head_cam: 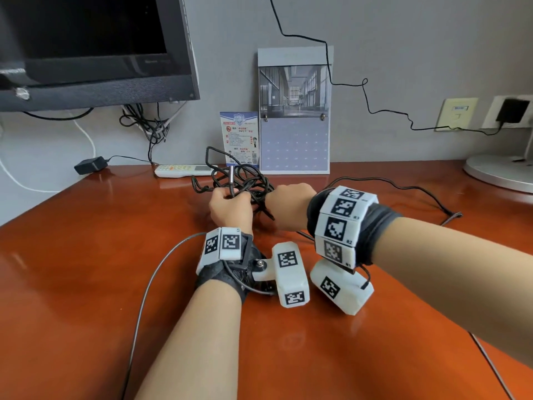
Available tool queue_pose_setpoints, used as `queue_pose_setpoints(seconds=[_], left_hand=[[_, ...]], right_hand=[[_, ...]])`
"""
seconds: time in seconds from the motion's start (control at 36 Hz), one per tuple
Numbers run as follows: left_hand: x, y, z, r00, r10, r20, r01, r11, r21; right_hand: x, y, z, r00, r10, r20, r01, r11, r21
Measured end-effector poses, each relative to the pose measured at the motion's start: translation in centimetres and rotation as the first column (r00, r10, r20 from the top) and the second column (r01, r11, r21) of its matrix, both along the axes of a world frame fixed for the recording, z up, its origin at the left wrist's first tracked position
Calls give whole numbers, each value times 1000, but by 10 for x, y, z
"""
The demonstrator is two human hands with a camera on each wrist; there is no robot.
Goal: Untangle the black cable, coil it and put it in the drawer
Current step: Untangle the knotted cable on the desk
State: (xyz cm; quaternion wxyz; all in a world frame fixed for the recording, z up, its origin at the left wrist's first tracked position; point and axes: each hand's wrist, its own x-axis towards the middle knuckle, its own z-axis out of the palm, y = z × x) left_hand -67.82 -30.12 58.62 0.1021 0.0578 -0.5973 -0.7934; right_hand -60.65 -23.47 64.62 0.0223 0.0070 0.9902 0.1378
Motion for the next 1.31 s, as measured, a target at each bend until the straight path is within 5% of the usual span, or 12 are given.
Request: queue_pose_setpoints(seconds=[0.19,0.44,0.67,0.86,1.08,1.31], left_hand=[[4,-1,3,1000,10,-20,-8,998,68],[2,-1,2,1000,-7,10,7,1000,3],[0,-3,3,1000,0,29,2,999,-49],[2,-3,4,1000,-3,22,4,998,-60],[3,-3,4,1000,15,10,-14,996,-87],[4,-1,3,1000,8,-5,-8,1000,-3]], right_hand=[[15,18,2,981,-20,194,-25,973,230],[14,91,-6,894,-374,245,278,894,351],[25,43,14,949,-109,296,78,990,115],[4,11,10,999,42,5,-41,992,-120],[7,0,8,994,97,-41,-96,995,12],[22,7,7,974,135,181,-176,956,234]])
